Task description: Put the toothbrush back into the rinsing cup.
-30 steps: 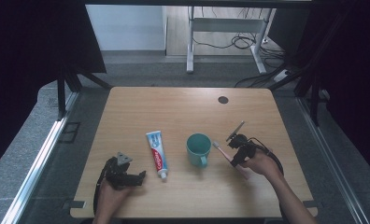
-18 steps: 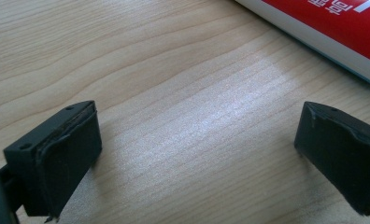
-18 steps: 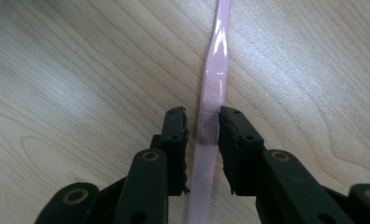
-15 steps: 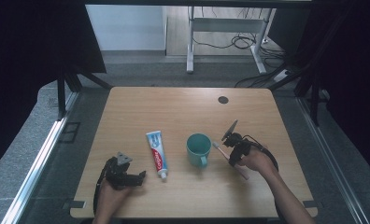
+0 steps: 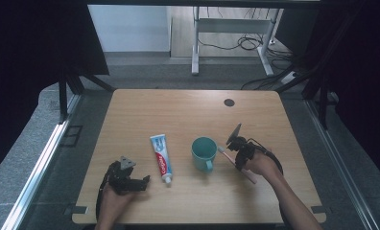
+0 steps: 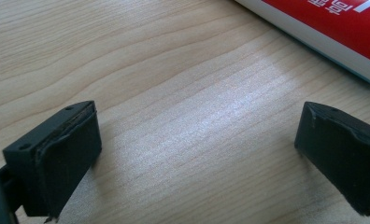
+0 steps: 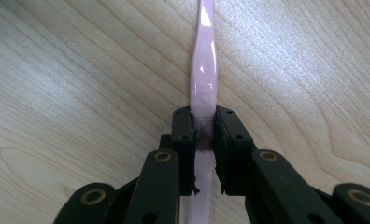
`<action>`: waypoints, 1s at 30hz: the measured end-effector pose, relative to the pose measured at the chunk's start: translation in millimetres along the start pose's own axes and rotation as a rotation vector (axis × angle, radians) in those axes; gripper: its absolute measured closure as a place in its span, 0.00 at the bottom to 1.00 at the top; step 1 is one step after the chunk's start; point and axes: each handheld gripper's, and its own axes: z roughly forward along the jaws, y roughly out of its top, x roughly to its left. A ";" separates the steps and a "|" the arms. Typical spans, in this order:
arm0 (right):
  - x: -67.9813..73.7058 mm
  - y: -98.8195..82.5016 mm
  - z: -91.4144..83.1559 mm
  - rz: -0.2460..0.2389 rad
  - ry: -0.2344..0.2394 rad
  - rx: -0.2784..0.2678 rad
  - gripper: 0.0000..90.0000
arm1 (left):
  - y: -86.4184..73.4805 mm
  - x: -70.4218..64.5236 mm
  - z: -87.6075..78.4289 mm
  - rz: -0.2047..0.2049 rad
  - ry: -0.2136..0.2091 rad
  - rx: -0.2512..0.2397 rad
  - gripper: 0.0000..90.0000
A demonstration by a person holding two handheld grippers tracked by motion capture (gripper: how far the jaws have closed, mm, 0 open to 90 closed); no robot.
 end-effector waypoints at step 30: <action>-9.8 -25.0 -28.5 -0.006 0.066 -0.193 0.87 | 0.3 0.1 0.2 0.001 0.001 0.001 0.00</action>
